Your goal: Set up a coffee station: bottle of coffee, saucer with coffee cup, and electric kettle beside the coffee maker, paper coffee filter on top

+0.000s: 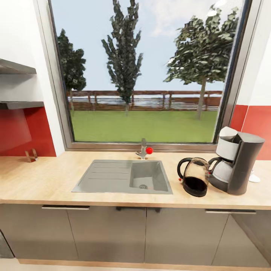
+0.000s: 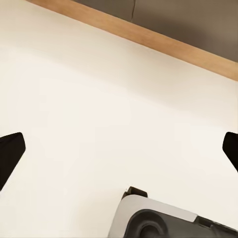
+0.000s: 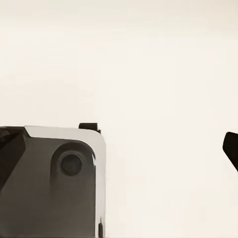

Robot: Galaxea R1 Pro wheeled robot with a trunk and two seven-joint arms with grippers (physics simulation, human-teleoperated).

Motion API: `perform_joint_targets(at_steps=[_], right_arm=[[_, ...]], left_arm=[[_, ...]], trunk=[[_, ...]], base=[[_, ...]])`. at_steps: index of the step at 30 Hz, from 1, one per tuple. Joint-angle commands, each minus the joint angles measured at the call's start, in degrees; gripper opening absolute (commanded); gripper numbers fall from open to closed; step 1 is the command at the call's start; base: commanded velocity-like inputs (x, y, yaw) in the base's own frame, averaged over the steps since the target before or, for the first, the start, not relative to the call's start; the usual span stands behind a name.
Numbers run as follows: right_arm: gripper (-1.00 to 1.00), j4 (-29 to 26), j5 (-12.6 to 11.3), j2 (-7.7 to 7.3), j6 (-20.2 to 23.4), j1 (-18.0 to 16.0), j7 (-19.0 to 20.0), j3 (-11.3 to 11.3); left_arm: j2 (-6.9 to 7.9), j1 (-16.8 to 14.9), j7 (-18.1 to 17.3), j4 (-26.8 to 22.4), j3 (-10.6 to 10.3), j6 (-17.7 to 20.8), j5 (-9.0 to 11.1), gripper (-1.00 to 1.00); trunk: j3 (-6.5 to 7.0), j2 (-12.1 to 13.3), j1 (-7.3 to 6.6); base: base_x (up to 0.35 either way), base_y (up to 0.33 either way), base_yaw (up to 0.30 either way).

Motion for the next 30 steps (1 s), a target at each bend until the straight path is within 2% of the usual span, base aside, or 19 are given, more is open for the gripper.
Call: perform_joint_targets(at_steps=[1, 30], right_arm=[[1.0, 0.2, 0.0, -0.02, -0.3, -0.1, 0.2, -0.1], [1.0, 0.2, -0.4, -0.04, -0.4, -0.1, 0.1, -0.1]], left_arm=[[0.0, 0.0, -0.5, 0.0, 0.1, 0.1, 0.6, 1.0], [-0.12, 0.0, -0.5, 0.0, 0.1, 0.0, 0.3, 1.0]], trunk=[[0.0, 0.0, 0.02], [0.0, 0.0, 0.02]], base=[[0.0, 0.348, 0.0], [0.0, 0.348, 0.0]])
